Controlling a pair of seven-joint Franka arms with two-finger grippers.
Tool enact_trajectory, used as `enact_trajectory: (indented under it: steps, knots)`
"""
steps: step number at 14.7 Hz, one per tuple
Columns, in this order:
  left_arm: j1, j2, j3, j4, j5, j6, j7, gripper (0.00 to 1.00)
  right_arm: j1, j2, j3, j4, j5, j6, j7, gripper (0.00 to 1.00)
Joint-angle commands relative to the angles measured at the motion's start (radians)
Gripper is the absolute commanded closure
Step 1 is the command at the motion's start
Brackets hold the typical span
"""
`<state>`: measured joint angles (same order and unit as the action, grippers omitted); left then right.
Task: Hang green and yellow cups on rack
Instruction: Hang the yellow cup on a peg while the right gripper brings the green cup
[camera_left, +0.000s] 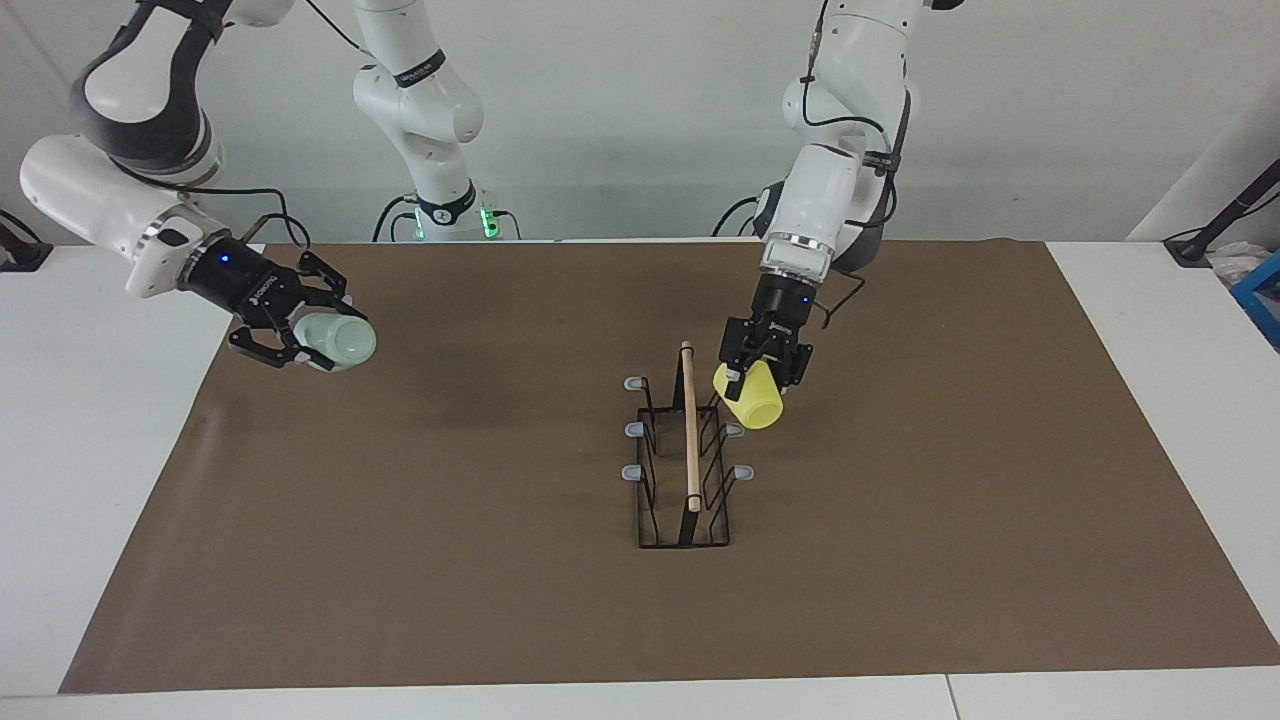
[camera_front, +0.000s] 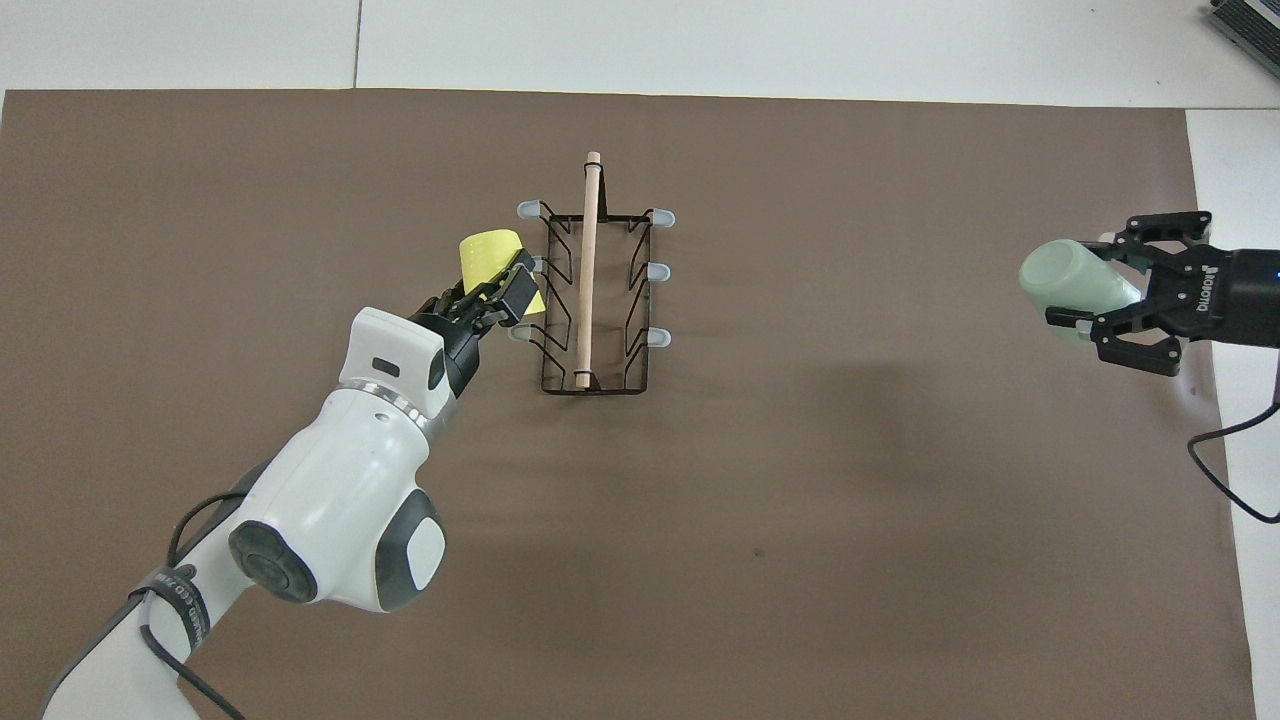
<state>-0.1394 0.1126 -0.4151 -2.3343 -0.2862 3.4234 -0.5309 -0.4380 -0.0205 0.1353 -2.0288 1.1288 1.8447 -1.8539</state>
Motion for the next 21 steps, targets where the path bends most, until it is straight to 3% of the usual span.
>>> enact_trajectory:
  steps: [1, 8, 12, 17, 21]
  knots:
    - [-0.003, 0.012, 0.001, 0.010, 0.004, 0.008, 0.006, 1.00, 0.010, -0.042, 0.013, -0.056, 0.099, 0.010, -0.028, 0.76]
    - [-0.005, -0.021, -0.007, -0.039, 0.004, -0.028, 0.017, 1.00, 0.189, -0.052, 0.012, -0.181, 0.510, 0.083, -0.226, 0.76]
    - [0.009, -0.109, -0.004, -0.014, 0.004, -0.344, 0.031, 1.00, 0.391, -0.050, 0.012, -0.229, 0.831, 0.238, -0.351, 0.76]
    - [0.017, -0.146, -0.005, 0.003, 0.004, -0.501, 0.026, 1.00, 0.623, -0.020, 0.012, -0.258, 1.211, 0.398, -0.578, 0.76]
    - [0.018, -0.145, -0.002, 0.050, 0.004, -0.614, 0.031, 1.00, 0.654, 0.026, 0.013, -0.266, 1.273, 0.404, -0.700, 0.76]
